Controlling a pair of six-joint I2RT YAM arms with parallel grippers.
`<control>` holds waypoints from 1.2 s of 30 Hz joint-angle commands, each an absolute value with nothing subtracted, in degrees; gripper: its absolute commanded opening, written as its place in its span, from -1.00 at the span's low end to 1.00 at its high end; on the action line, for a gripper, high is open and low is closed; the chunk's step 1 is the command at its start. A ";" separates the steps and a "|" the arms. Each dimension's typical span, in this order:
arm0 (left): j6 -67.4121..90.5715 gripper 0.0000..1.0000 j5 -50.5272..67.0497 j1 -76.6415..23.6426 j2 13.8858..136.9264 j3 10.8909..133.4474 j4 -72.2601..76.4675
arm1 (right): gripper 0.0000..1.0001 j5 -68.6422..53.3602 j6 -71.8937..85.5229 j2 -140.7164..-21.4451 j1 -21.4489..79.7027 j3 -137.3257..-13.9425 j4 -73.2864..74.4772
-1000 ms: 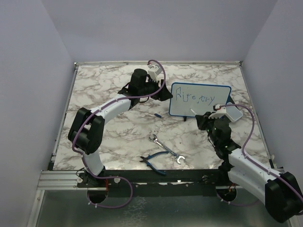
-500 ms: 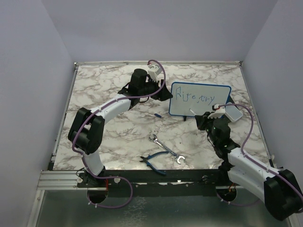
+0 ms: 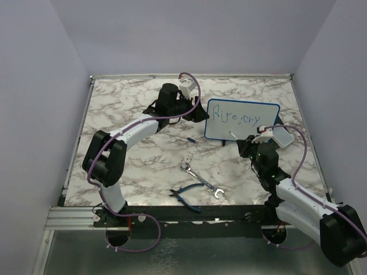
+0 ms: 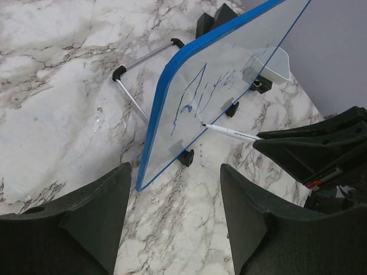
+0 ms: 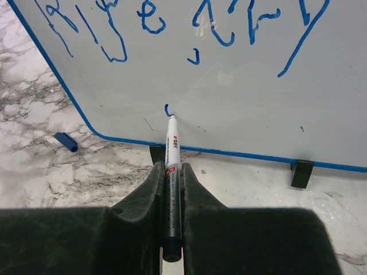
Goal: Write a sentence on the whiteboard
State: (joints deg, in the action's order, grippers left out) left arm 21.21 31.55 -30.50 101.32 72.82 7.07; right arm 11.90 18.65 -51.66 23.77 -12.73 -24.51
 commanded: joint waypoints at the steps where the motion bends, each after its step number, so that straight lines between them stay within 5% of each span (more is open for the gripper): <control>1: 21.26 0.29 32.87 -30.70 101.08 73.02 6.75 | -0.99 16.94 19.14 -50.15 23.55 -13.27 -23.28; 36: 21.36 0.29 33.04 -30.84 101.07 73.10 6.70 | -0.99 16.91 19.26 -50.42 23.55 -13.15 -23.86</control>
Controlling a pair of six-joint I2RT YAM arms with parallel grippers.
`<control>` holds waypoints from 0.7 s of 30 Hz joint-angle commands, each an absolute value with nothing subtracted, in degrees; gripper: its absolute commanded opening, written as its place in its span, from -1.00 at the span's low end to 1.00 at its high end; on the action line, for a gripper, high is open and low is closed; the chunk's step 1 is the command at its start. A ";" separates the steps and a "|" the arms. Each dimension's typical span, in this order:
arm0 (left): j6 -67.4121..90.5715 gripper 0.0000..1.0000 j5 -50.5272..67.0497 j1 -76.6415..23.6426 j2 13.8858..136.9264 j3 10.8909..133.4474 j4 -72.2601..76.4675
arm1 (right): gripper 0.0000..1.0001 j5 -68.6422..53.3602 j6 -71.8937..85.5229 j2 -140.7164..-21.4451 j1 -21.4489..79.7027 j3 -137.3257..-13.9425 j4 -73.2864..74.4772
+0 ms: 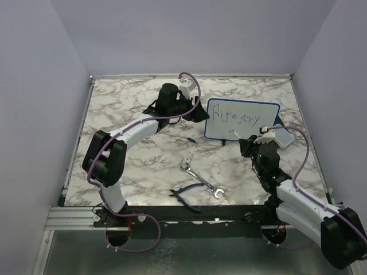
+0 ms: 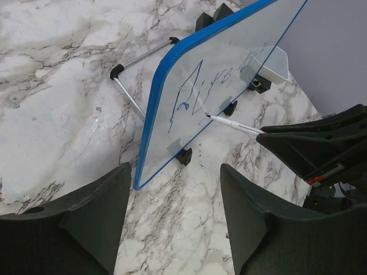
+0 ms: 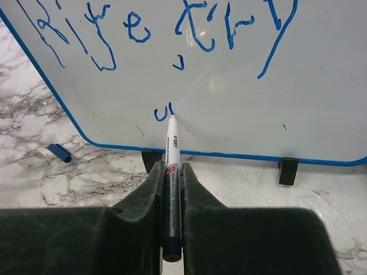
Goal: Write a sentence on the whiteboard
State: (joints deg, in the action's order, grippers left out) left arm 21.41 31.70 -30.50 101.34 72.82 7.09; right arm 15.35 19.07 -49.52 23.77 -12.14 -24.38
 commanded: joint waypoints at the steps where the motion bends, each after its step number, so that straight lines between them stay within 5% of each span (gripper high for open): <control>1: 21.36 0.29 33.05 -30.83 101.07 73.12 6.71 | -0.99 17.03 19.33 -50.57 23.52 -13.26 -23.63; 21: 21.40 0.29 33.05 -30.85 100.82 73.13 6.72 | -0.99 22.57 21.67 -50.30 23.53 -14.06 -20.13</control>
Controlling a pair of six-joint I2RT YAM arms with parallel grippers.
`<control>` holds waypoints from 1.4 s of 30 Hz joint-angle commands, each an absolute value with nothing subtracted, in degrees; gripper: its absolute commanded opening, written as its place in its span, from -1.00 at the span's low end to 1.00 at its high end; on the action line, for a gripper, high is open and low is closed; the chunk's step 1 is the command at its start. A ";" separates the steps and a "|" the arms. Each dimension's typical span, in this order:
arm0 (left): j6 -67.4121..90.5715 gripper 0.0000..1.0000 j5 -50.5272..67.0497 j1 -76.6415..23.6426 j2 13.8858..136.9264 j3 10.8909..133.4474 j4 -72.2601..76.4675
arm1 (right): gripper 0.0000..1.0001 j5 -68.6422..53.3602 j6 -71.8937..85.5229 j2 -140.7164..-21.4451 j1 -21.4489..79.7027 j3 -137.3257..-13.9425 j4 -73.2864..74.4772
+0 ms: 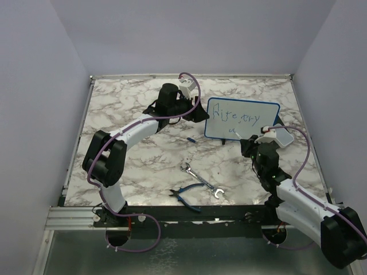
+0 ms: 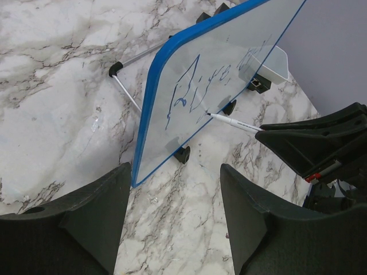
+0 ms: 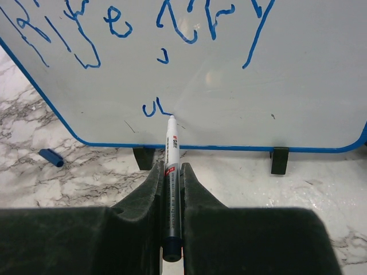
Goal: Write a sentence on the whiteboard
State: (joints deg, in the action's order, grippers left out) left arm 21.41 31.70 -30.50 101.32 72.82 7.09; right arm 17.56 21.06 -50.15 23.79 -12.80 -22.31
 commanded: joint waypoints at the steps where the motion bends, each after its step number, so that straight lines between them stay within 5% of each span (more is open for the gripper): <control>1: 21.36 0.29 33.05 -30.83 100.77 73.13 6.75 | -0.99 22.71 21.77 -50.30 23.51 -14.06 -20.08; 15: 21.36 0.29 32.96 -30.88 100.72 73.04 6.76 | -0.99 19.83 20.01 -40.89 23.55 -9.72 -22.85; 42: 21.32 0.29 32.95 -30.85 101.29 73.04 6.73 | -0.99 22.98 19.61 -48.18 23.55 -12.04 -26.52</control>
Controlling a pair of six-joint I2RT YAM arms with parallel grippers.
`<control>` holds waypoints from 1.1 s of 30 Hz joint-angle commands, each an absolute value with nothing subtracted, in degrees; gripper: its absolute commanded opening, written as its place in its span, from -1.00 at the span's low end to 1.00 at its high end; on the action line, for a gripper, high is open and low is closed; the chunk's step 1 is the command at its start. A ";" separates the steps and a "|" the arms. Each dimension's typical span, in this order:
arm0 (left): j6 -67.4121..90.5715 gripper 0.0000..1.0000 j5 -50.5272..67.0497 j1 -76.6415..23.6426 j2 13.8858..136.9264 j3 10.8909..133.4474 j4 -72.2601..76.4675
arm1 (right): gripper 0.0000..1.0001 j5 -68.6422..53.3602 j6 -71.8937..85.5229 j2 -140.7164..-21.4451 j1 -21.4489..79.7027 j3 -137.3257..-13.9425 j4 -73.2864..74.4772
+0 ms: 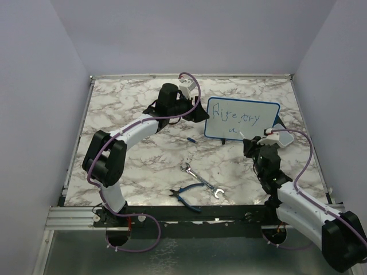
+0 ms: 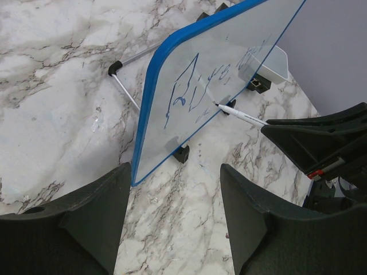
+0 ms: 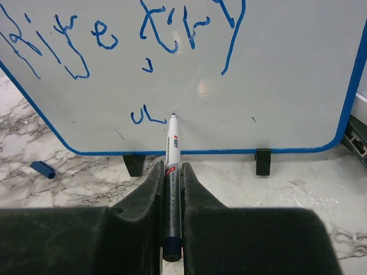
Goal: Write a sentence on the whiteboard
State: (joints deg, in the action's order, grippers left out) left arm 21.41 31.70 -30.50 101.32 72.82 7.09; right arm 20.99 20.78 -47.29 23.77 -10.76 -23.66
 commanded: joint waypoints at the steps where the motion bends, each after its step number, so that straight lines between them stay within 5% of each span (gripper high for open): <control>1: 21.32 0.29 32.96 -30.85 101.29 73.04 6.75 | -0.99 23.02 19.58 -48.30 23.51 -12.04 -26.76; 33: 21.36 0.29 33.31 -30.85 101.28 73.13 6.77 | -0.99 19.16 18.93 -52.70 23.49 -13.09 -28.17</control>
